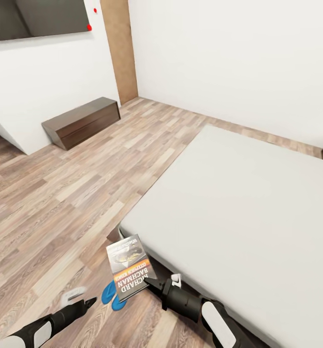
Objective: In the bedroom, move the book from the bed onto either nightstand, and place the two sandals side by side next to the bed.
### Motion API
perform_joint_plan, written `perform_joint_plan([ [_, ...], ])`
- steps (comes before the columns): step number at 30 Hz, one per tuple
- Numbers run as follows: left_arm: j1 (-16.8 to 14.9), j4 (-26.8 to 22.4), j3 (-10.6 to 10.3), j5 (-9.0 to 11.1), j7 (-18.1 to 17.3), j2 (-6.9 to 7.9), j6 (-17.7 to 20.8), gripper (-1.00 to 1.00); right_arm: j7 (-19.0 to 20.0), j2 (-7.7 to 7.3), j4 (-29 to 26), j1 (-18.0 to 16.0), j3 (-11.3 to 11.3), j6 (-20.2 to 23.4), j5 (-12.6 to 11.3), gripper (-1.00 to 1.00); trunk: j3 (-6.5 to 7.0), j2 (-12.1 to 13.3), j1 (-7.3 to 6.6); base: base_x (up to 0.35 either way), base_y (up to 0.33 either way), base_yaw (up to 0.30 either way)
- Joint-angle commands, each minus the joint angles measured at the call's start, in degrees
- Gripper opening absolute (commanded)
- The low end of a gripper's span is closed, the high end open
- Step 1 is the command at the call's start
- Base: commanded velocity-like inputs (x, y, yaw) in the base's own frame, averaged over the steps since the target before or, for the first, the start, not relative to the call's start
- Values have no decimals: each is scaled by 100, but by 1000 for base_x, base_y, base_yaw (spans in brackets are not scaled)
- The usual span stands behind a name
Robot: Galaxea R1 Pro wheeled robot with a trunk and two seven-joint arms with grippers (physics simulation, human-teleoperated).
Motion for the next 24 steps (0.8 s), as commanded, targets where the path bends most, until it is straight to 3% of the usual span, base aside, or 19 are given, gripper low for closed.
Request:
perform_joint_plan([
  [1, -4, 9, 17, -5, -22, 1, -9, 100, -3, 0, -2, -3, 2, 45, -53, -100, -4, -7, 2, 0, 0, 271],
  [24, -8, 9, 17, -5, -22, 1, -10, 100, -32, 6, 59, -3, 31, 40, -34, -100, 10, -7, 2, 0, 0, 290],
])
